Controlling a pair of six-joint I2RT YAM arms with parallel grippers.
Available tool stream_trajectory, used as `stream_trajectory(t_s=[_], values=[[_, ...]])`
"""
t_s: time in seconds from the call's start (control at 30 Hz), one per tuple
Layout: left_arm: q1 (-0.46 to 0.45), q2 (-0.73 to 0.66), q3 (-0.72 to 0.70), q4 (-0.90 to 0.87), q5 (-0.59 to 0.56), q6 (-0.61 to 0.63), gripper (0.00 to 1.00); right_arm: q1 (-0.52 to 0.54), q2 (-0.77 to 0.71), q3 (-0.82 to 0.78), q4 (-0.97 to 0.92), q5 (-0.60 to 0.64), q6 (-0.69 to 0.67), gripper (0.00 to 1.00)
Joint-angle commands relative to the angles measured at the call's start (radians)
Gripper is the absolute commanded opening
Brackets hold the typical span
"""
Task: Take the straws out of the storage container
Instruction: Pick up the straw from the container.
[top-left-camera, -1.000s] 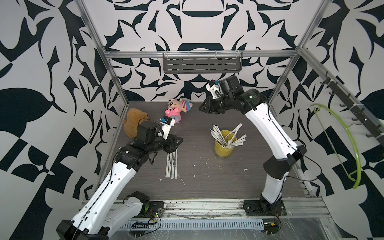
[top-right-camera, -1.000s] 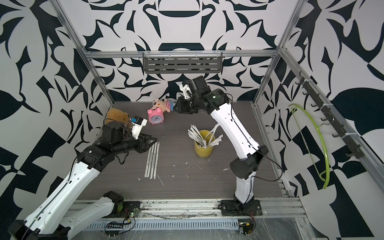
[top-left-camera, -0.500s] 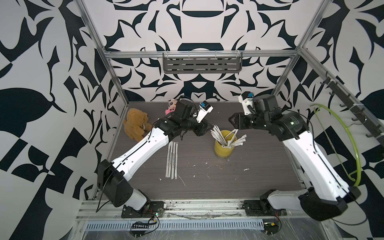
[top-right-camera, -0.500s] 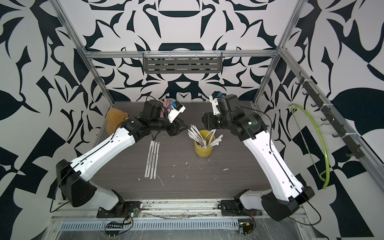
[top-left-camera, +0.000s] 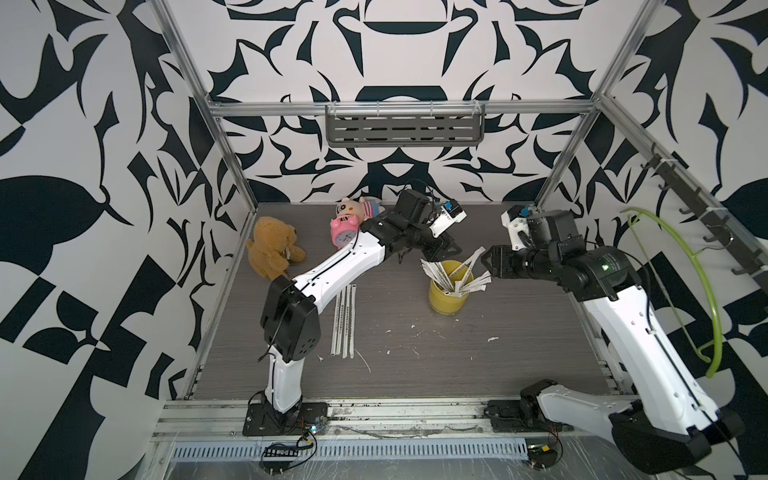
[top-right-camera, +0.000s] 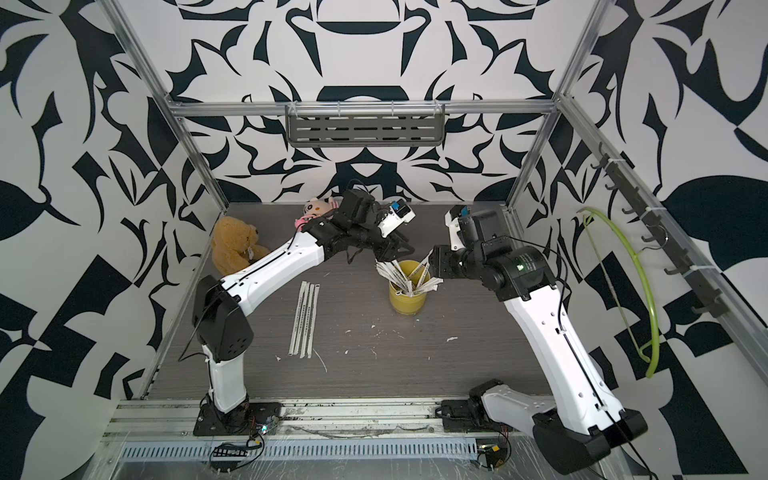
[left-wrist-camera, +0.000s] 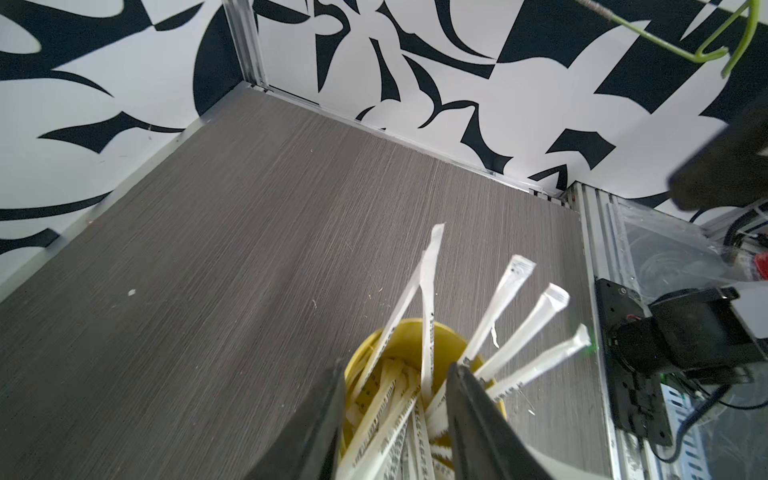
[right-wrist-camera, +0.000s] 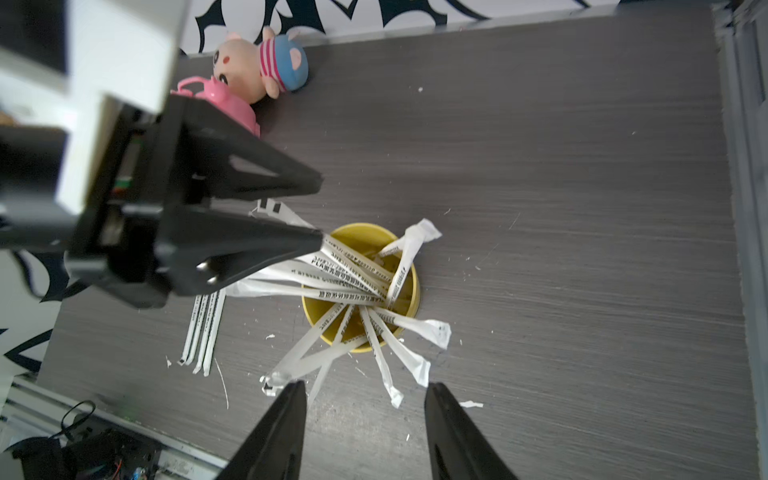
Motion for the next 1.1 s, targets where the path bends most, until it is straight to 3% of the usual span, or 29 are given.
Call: stream_trajectory(t_s=[0.0,0.73,0.9,1.07], values=[[-0.018,0.051,0.064,-0.066,0.034,0.059,0.45,-0.002,-0.038,-0.033,0.035,-0.044,0.008,0.50],[-0.062,0.188,0.139,-0.086,-0.033,0.179,0.33,-0.002,-0.073,-0.122,0.089,-0.078,0.021,0.45],[-0.069,0.213,0.171,-0.118,-0.059,0.199,0.21,-0.003,-0.083,-0.126,0.104,-0.082,0.020,0.44],[-0.077,0.209,0.170,-0.122,-0.090,0.223,0.17,-0.002,-0.084,-0.125,0.111,-0.088,0.023,0.44]])
